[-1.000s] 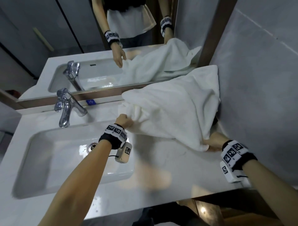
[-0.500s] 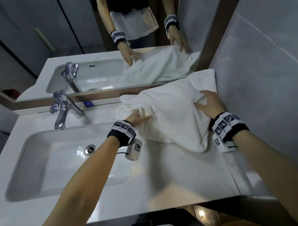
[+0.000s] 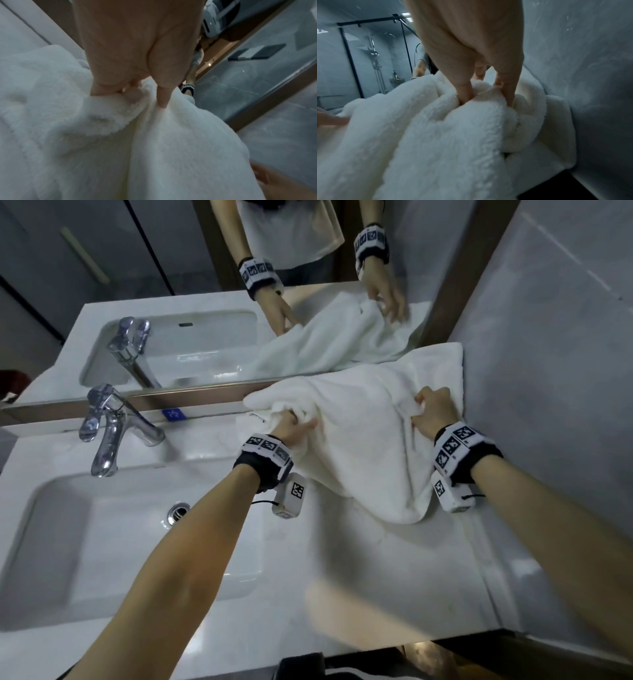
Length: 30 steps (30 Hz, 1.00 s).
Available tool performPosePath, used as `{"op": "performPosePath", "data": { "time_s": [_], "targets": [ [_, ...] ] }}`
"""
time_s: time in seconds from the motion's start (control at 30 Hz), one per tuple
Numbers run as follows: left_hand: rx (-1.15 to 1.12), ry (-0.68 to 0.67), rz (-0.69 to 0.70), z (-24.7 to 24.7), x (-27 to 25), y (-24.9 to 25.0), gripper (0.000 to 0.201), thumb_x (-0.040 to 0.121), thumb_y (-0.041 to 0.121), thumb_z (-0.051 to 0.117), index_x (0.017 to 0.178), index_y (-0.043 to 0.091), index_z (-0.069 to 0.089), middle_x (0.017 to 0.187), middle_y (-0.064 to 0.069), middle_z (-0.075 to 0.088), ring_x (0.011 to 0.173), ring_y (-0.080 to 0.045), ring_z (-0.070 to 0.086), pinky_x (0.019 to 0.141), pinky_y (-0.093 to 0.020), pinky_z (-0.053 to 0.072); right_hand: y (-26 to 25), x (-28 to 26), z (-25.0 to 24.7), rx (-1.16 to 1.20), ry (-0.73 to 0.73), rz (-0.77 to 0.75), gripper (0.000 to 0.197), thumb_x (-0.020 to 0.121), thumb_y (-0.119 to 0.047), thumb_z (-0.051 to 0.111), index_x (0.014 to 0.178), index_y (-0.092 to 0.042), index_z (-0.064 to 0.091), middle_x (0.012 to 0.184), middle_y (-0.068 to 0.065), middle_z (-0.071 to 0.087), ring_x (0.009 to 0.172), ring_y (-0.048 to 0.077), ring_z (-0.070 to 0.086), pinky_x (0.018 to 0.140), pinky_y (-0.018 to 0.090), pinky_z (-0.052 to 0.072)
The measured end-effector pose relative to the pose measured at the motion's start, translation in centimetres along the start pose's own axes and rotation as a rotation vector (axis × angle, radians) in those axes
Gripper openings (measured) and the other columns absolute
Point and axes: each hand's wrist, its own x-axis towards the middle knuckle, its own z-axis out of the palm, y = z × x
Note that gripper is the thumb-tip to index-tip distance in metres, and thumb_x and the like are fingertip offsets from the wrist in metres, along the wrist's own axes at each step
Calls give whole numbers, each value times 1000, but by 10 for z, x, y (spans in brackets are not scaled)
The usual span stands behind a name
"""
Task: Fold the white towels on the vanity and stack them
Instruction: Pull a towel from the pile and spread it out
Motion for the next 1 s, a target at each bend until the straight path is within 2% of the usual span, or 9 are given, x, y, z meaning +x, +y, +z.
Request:
{"op": "performPosePath", "data": {
  "time_s": [0.13, 0.2, 0.3, 0.47, 0.6, 0.7, 0.83, 0.9, 1.0],
  "targets": [
    [-91, 103, -52, -22, 1, 1, 55, 82, 36, 69, 123, 8, 45, 105, -4, 52, 97, -20, 53, 71, -28, 44, 3, -6, -6, 48, 15, 50, 39, 83, -25, 68, 113, -5, 53, 127, 22, 40, 110, 39, 50, 97, 42, 44],
    [-73, 133, 1, -35, 0, 6, 61, 86, 35, 64, 135, 9, 38, 114, 0, 48, 109, -20, 51, 85, -31, 43, 3, -10, -16, 87, 39, 51, 44, 82, -30, 70, 113, -4, 53, 127, 23, 42, 113, 40, 49, 99, 42, 41],
    [-155, 176, 164, -49, -8, 13, 42, 91, 14, 52, 131, 5, 45, 123, -11, 56, 117, -30, 55, 99, -43, 47, -3, -23, -37, 201, 98, 13, 42, 82, -32, 69, 110, -3, 53, 124, 21, 48, 109, 37, 52, 93, 42, 44],
    [-392, 216, 362, -65, -33, 14, 21, 87, -5, 46, 102, 9, 51, 96, -13, 59, 89, -24, 57, 80, -41, 50, -12, -55, -62, 510, 290, -87, 25, 91, -18, 54, 108, -3, 44, 99, 7, 50, 89, 19, 49, 51, 14, 33],
    [-539, 166, 341, -76, -58, 15, 34, 65, -14, 50, 86, 13, 55, 80, -8, 59, 71, -24, 57, 63, -31, 49, -13, -89, -71, 671, 368, -171, 16, 90, -18, 55, 97, -10, 43, 88, 4, 51, 76, 14, 47, 49, 4, 35],
    [-566, 85, 229, -80, -71, 6, 37, 53, -2, 48, 87, 11, 53, 80, -8, 56, 72, -25, 54, 61, -30, 43, -2, -111, -58, 690, 280, -197, 19, 81, -22, 59, 82, -19, 40, 72, -7, 44, 62, 5, 40, 48, 8, 33],
    [-443, -99, -34, -78, -76, -23, 33, 79, 37, 50, 93, 10, 61, 88, -11, 59, 77, -26, 54, 66, -32, 39, 27, -130, -14, 491, -66, -164, 21, 77, -21, 67, 83, -14, 48, 76, -4, 51, 71, 10, 46, 61, 13, 36],
    [-220, -150, -134, -74, -76, -40, 46, 89, 51, 46, 103, 11, 62, 93, -11, 62, 78, -25, 58, 71, -33, 47, 44, -138, 13, 335, -237, -119, 19, 78, -16, 68, 88, -10, 54, 87, 2, 57, 82, 17, 51, 72, 24, 39],
    [204, -223, -184, -67, -80, -67, 43, 90, 42, 55, 116, 8, 57, 83, -3, 63, 68, -16, 60, 62, -26, 51, 65, -151, 40, 173, -420, -58, 20, 77, -22, 71, 90, -17, 57, 92, -1, 59, 90, 18, 54, 78, 27, 41]
  ]
}}
